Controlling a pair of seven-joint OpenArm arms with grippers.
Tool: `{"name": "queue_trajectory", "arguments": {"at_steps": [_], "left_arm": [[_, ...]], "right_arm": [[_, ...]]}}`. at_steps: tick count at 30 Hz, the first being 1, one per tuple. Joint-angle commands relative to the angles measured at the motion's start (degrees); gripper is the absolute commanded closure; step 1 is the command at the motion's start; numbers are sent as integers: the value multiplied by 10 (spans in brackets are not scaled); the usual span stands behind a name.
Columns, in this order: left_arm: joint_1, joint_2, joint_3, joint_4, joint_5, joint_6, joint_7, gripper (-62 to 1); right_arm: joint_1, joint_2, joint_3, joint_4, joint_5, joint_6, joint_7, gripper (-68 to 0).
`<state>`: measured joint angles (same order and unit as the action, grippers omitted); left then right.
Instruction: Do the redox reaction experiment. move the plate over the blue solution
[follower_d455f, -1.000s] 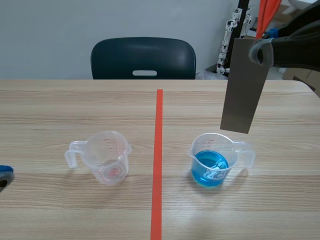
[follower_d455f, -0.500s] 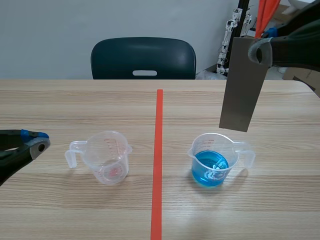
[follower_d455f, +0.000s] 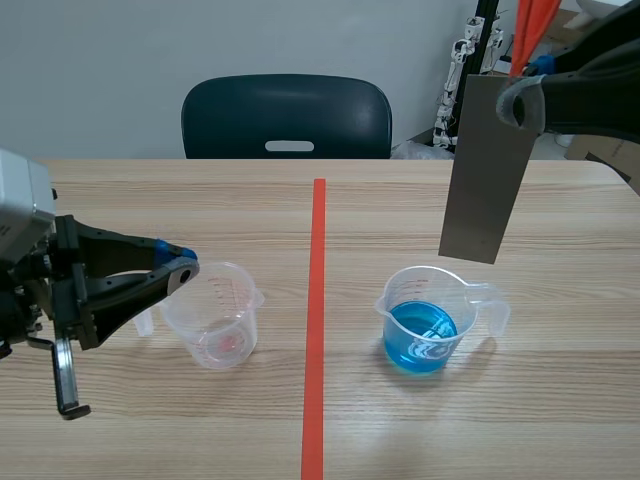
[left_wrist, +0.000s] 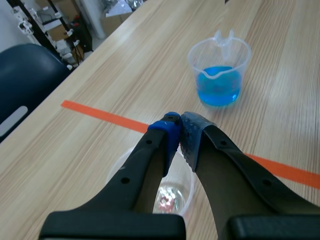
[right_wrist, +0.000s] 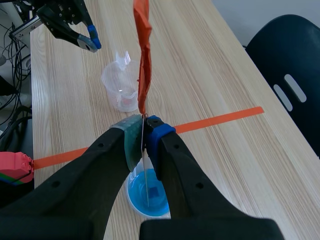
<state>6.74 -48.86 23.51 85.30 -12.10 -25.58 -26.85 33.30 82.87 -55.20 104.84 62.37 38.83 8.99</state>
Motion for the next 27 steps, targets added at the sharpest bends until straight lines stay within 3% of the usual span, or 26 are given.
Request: {"name": "queue_trajectory", "arguments": {"at_steps": [1,10,20,27], "left_arm": [[-12,6,1,10,-9,1,-4,-27],[-80,38,45,9,-22,-4,47,-27],[-151,82,117,6,-2,-8,117,-27],[-181,120,139,-41,9,-13,134,-28]], "right_arm": [[10,5,9,0,6,2,13,-6],[10,5,9,0,6,2,15,-6],[10,5,9,0,6,2,15,-6],[10,5,9,0,6,2,15,-6]]}}
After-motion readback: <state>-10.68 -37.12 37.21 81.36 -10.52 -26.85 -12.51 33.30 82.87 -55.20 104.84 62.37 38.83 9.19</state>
